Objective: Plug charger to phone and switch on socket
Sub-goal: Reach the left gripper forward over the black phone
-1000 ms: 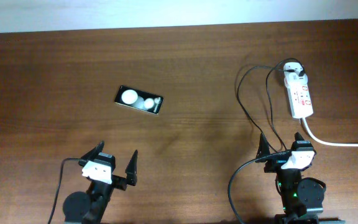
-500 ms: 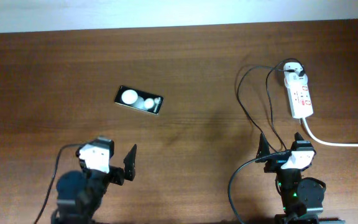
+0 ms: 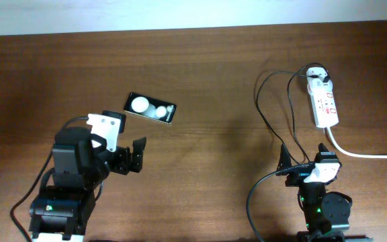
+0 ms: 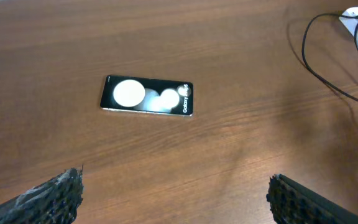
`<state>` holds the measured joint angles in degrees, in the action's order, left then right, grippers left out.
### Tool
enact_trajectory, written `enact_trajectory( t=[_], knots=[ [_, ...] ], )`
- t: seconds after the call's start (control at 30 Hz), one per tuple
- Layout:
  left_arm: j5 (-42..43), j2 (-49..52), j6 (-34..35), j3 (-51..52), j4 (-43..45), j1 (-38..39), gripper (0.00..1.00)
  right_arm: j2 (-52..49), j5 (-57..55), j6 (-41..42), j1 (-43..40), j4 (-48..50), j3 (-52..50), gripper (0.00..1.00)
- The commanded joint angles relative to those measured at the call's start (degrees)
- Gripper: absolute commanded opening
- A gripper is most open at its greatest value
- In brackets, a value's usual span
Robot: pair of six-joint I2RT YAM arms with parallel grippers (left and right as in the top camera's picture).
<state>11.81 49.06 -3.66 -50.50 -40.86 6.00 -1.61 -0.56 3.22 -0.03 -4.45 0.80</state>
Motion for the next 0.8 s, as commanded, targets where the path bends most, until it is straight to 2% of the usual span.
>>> enact_trajectory(
  t=[0.0, 0.13, 0.23, 0.3, 0.4, 0.53, 0.77],
  knots=[
    [1.18, 0.35, -1.11, -0.98, -3.43, 0.24, 0.99, 0.11, -0.09, 0.17, -0.37, -0.22, -0.48, 0.99],
    [13.29, 0.5, -1.11, -0.98, -3.41, 0.24, 0.99, 0.11, -0.09, 0.17, -0.37, -0.22, -0.48, 0.99],
    [13.51, 0.5, -1.11, -0.98, -3.43, 0.24, 0.99, 0.11, -0.09, 0.17, -0.37, -0.22, -0.48, 0.99],
    [12.92, 0.5, -1.03, -0.98, -3.1, 0.24, 0.99, 0.11, -0.09, 0.17, -0.37, -0.22, -0.48, 0.99],
    [7.15, 0.48, 7.21, -0.98, -2.89, 0.24, 0.99, 0.11, -0.09, 0.17, -0.37, -0.22, -0.48, 0.99],
    [0.98, 0.5, 12.72, -1.01, -2.58, 0.24, 0.99, 0.11, -0.09, 0.17, -0.37, -0.22, -0.48, 0.99],
    [-0.74, 0.87, 14.58, -3.78, -2.73, 0.24, 0.99, 0.11, -0.09, 0.17, -0.37, -0.22, -0.48, 0.99]
  ],
)
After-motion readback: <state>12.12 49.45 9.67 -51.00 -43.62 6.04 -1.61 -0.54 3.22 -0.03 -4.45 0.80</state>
